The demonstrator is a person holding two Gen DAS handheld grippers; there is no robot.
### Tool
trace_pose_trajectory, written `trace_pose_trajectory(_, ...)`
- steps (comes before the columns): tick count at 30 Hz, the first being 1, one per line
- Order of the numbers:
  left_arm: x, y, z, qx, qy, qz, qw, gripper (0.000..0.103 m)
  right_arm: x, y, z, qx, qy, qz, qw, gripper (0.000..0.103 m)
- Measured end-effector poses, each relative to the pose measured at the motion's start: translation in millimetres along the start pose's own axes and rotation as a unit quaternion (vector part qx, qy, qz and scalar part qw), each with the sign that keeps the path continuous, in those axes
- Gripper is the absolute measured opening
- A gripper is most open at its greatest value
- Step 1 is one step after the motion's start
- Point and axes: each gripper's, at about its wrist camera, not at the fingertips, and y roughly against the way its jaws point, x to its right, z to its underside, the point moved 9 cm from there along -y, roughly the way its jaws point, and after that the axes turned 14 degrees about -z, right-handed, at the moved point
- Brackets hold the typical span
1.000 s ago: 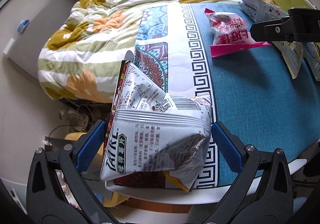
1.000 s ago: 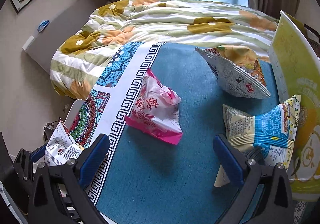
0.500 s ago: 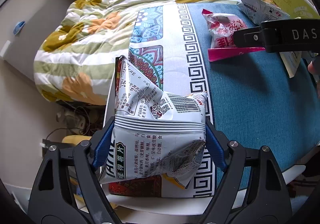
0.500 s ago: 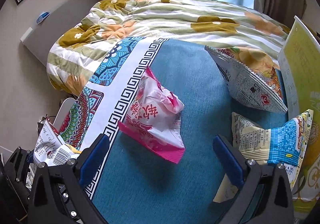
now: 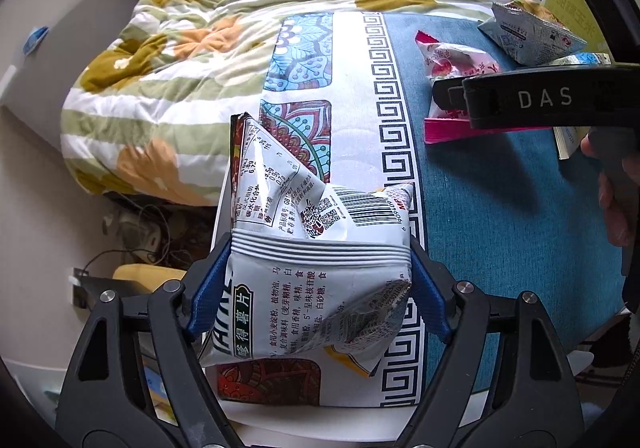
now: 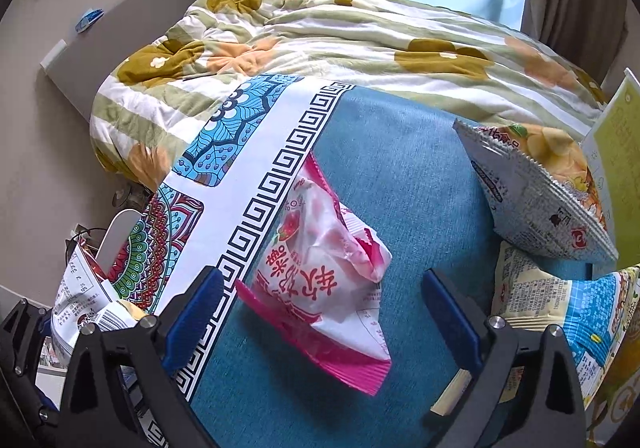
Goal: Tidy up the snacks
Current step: 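Grasp the pink bag with the right tool while the left holds the TATRL bag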
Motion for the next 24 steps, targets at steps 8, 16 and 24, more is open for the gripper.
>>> trace_pose_trajectory(8, -1.1, 1.1, -2.5, 0.001, 0.001, 0.004, 1.0000, 0.078, 5.8, -22.9, 6.7, -0.022, -0.005, -0.006, 1.000, 0.076)
trace_pose_trajectory(16, -2.4, 4.9, -6.1, 0.003, 0.004, 0.016, 0.9999, 0.075, 0.6, -21.7, 7.3, -0.022, 0.009, 0.000, 1.000, 0.052)
trace_pose_trajectory(24, -11.8, 19.1, -10.7, 0.016, 0.011, 0.022, 0.9996, 0.075, -3.4, -4.3, 5.1, -0.004, 0.002, -0.006, 1.000, 0.042)
